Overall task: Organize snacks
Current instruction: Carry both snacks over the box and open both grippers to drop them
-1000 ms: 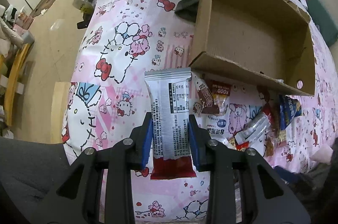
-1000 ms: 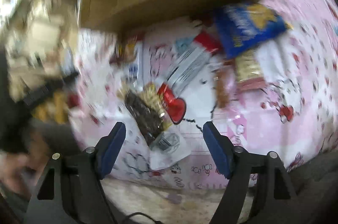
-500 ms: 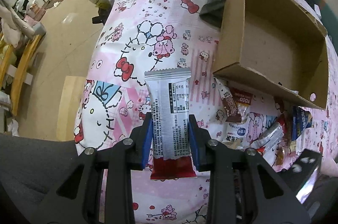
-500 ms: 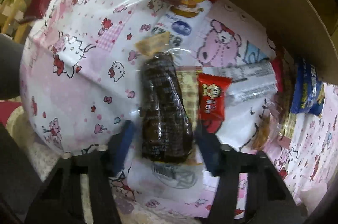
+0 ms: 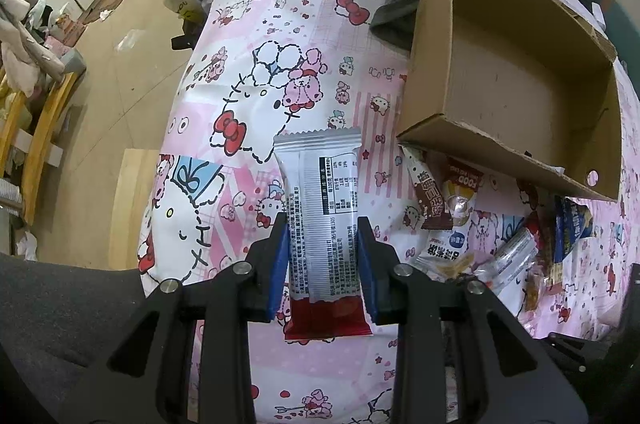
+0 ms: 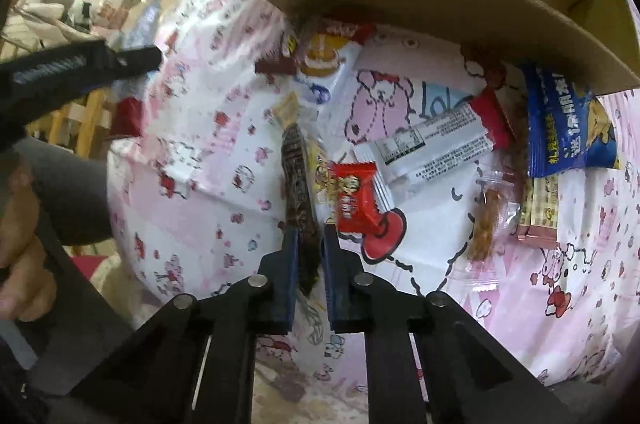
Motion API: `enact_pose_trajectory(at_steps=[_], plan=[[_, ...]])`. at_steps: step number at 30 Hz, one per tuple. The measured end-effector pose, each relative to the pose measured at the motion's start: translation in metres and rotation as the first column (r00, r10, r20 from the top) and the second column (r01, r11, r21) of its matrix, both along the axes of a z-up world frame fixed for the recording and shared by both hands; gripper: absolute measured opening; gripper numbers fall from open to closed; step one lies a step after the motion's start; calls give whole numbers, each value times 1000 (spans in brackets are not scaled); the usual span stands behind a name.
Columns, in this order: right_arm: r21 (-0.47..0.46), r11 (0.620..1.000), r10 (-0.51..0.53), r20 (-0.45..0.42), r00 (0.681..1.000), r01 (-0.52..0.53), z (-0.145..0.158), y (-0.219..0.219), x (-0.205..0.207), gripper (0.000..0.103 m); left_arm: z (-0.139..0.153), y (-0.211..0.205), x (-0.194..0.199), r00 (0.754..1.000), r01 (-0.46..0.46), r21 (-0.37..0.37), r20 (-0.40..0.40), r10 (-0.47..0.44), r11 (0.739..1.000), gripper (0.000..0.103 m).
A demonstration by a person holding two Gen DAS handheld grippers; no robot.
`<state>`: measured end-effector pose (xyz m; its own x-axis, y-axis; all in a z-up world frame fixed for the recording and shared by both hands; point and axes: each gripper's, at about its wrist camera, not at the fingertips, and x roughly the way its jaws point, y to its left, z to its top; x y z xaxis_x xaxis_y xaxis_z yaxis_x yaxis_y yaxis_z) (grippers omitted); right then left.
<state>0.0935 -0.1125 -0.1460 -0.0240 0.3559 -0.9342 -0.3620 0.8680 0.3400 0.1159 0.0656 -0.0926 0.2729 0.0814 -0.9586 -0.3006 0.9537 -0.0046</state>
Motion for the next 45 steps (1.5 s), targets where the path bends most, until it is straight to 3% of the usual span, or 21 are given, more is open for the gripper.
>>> enact_pose_trajectory(at_steps=[5, 9, 16, 21, 28, 37, 41, 45], plan=[[132, 986, -98, -1, 995, 97, 32, -28, -2, 11, 3, 3, 0, 1000, -9, -15, 9, 9, 1000, 27], [249, 954, -176, 12, 984, 168, 63, -51, -1, 11, 8, 1, -1, 1000, -2, -26, 27, 3, 1000, 27], [493, 824, -373, 101, 922, 280, 124, -121, 7, 11, 42, 1, 2, 994, 11, -75, 106, -3, 997, 27], [572, 750, -504, 170, 847, 331, 149, -159, 31, 11, 76, -8, 22, 984, 60, -99, 175, -42, 993, 27], [610, 702, -569, 169, 805, 368, 144, -182, 64, 11, 95, -20, 58, 974, 111, -80, 207, -92, 991, 27], [599, 691, -582, 131, 803, 403, 126, -183, 101, 11, 84, -47, 99, 966, 184, -67, 194, -168, 981, 27], [564, 711, -573, 115, 812, 421, 112, -176, 124, 11, 70, -68, 120, 960, 235, -53, 172, -223, 971, 27], [496, 757, -536, 99, 838, 425, 87, -164, 145, 11, 55, -84, 135, 948, 284, -56, 163, -272, 957, 27]])
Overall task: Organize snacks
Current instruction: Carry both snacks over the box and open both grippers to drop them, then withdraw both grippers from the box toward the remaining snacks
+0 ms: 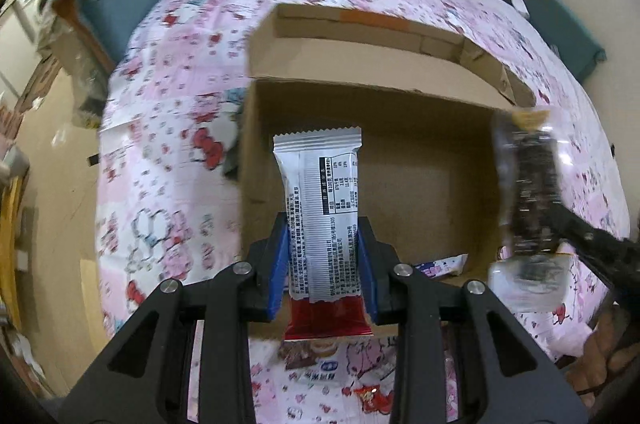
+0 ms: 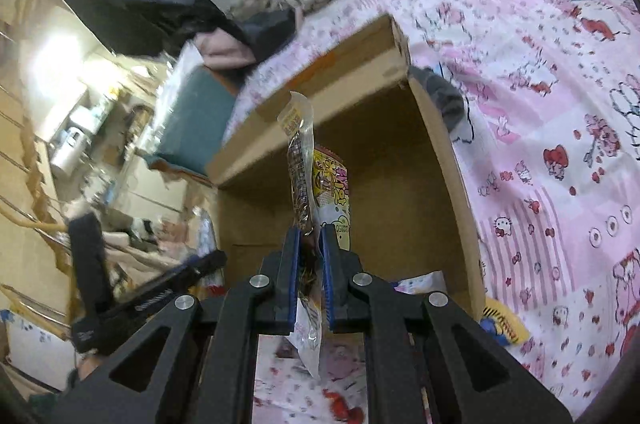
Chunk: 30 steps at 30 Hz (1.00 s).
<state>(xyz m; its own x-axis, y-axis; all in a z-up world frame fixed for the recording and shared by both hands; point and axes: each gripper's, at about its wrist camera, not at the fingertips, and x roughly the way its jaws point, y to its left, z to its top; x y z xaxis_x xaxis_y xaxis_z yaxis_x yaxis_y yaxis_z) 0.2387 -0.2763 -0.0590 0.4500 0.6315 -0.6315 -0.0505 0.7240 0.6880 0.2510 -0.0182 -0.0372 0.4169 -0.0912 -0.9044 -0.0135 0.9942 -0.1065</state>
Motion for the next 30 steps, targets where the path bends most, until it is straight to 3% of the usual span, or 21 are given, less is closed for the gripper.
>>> enact_pose_trajectory(at_steps=[5, 8, 20, 21, 24, 27, 30], plan=[[-87, 996, 26, -68, 997, -32, -33, 16, 7, 11, -22, -12, 6, 999, 54, 10, 2, -54, 999, 27], [-130, 991, 30, -73, 997, -39, -36, 21, 8, 10, -31, -14, 9, 998, 56, 22, -7, -55, 998, 27], [-82, 997, 3, -41, 999, -6, -28, 14, 8, 11, -39, -10, 11, 999, 38, 2, -24, -38, 999, 28], [-82, 997, -2, -33, 999, -1, -27, 13, 8, 15, -39, -9, 11, 999, 36, 0, -25, -36, 999, 28], [-78, 997, -21, 19, 1000, 22, -15, 9, 5, 15, -40, -8, 12, 999, 32, -12, -30, -32, 999, 28], [-98, 995, -28, 62, 998, 34, -6, 8, 3, 24, -41, -8, 11, 999, 33, -13, -26, -33, 999, 28], [-97, 994, -37, 54, 998, 42, -6, 6, 3, 49, -40, -10, 10, 999, 40, -13, -18, -40, 999, 28]])
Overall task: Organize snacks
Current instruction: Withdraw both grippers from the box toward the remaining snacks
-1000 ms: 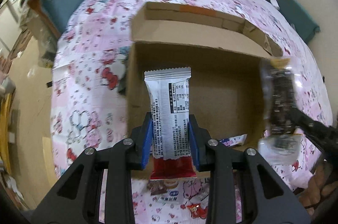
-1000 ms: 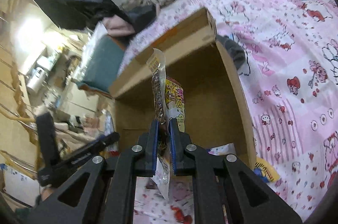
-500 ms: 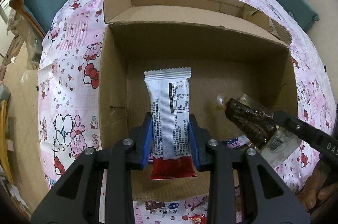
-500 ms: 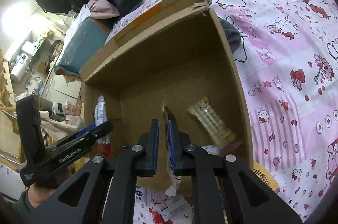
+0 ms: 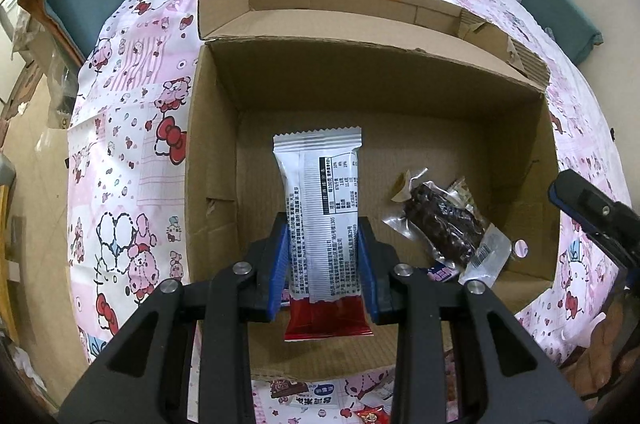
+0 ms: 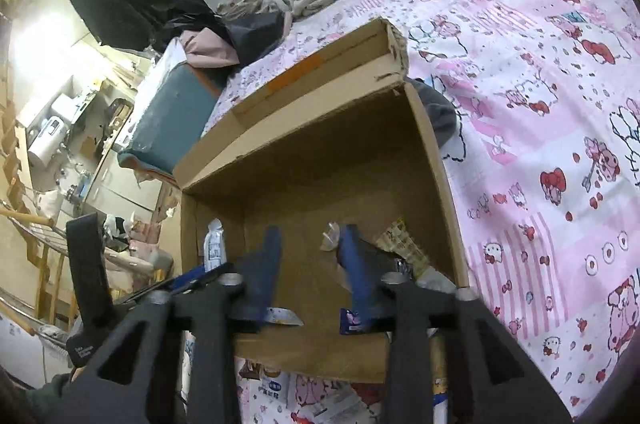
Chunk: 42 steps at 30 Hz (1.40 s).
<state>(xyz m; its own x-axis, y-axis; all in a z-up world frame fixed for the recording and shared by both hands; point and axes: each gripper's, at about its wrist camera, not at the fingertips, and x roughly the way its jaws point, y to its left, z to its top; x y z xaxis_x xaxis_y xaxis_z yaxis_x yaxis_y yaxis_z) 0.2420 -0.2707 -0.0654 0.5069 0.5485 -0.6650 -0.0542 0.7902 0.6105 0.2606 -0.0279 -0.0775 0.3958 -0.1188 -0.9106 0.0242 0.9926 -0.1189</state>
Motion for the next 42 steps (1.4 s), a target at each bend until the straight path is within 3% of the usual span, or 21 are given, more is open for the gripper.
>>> enact_pose_trajectory(at_steps=[3, 6, 7, 10, 12, 14, 15, 31, 42], plan=[[-12, 1000, -17, -17, 1000, 17, -2, -1, 0, 64, 2, -1, -1, 1000, 2, -4, 14, -1, 1000, 28], [-42, 999, -21, -17, 1000, 20, -1, 3, 0, 92, 5, -2, -1, 999, 1, 0, 34, -1, 1000, 28], [-50, 999, -20, -14, 1000, 20, -1, 4, -1, 97, 5, -2, -2, 999, 3, -1, 39, -3, 1000, 28], [-79, 997, -5, -19, 1000, 3, -1, 10, -2, 98, 7, -4, -4, 999, 12, 7, 50, -13, 1000, 37], [-79, 997, 0, -26, 1000, -2, -2, 11, -3, 99, 8, -4, -6, 998, 15, 15, 56, -16, 1000, 62], [-83, 997, 2, -29, 1000, -4, -1, 12, -5, 99, 11, -3, -10, 997, 5, 15, 76, -6, 1000, 81], [-86, 996, 2, -27, 1000, -4, 0, 12, -6, 100, 13, -2, -11, 996, 1, 14, 85, -2, 1000, 85], [-102, 995, -7, -23, 1000, 5, 15, 4, -35, 101, 37, 13, -40, 991, -21, 15, 134, 19, 1000, 86], [-119, 993, -7, -65, 998, -1, 13, 7, -75, 101, 43, 33, -73, 989, -65, 1, 135, 64, 998, 86]])
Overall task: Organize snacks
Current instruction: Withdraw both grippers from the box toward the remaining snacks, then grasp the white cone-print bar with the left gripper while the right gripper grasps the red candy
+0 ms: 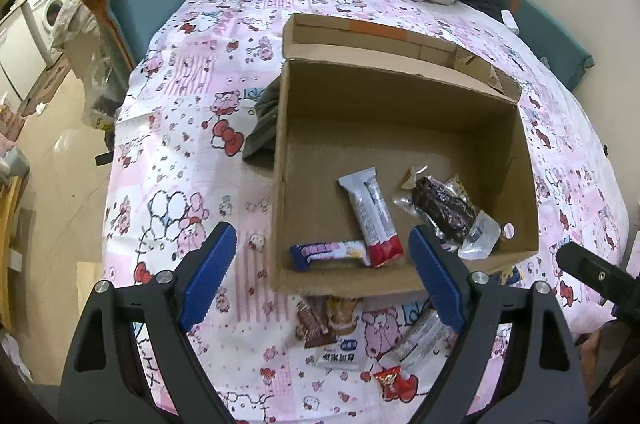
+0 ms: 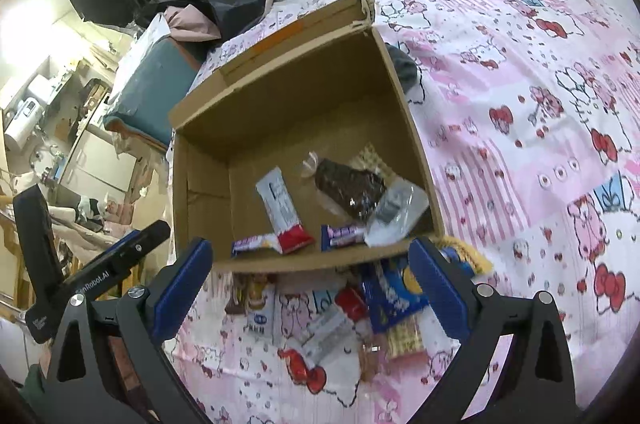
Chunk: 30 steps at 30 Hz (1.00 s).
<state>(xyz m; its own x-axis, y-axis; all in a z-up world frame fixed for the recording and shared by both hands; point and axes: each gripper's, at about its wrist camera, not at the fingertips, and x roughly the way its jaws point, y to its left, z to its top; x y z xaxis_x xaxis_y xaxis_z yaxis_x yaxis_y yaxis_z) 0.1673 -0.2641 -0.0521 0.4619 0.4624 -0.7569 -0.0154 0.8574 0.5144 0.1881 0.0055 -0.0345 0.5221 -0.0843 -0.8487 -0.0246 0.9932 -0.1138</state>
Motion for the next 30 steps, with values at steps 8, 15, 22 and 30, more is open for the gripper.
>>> enact_pose_trajectory(at_steps=[8, 15, 22, 30], plan=[[5, 1000, -1, -16, 1000, 2, 0, 4, -22, 101, -1, 11, -22, 999, -25, -18, -21, 24, 1000, 86], [5, 1000, -24, -52, 998, 24, -6, 4, -43, 101, -6, 14, -44, 998, -32, -26, -46, 31, 999, 86], [-24, 999, -46, -127, 991, 44, -24, 0, -54, 101, -17, 18, -59, 994, -55, -29, -92, 52, 998, 86], [28, 981, -181, -240, 954, 193, -47, -34, -57, 101, -44, 41, -55, 968, -168, -46, -197, 156, 985, 86]])
